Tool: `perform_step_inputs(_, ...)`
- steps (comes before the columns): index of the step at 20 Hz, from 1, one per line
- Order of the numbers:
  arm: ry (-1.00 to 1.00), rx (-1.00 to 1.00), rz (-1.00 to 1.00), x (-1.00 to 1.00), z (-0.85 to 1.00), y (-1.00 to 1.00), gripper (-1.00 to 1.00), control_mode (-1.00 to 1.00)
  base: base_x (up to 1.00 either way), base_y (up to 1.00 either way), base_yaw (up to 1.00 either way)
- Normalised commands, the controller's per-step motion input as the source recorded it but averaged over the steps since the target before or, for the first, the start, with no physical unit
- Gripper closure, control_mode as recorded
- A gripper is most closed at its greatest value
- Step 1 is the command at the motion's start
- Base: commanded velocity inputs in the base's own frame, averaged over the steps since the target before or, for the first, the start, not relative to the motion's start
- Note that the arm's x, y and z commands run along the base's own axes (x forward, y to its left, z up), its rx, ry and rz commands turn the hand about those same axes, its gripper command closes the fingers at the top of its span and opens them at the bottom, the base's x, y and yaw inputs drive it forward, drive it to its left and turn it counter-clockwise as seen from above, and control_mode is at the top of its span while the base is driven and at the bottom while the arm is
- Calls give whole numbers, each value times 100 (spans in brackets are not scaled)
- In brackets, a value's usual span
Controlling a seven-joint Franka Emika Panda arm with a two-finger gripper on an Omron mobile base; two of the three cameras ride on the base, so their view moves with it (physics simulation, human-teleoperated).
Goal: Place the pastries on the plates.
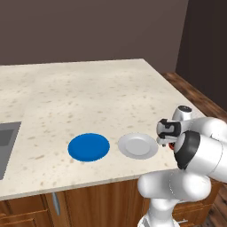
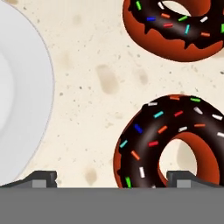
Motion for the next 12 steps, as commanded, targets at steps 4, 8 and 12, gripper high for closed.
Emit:
perform_step_inputs(4, -7, -2, 0, 6, -23, 0, -100, -100, 0, 0, 0)
perform_step_inputs(8, 0, -1, 0, 16, -26, -2, -100, -100, 0, 0, 0)
perform_step_inputs(12, 0, 0, 0, 8, -31, -1, -100, -100, 0, 0, 0)
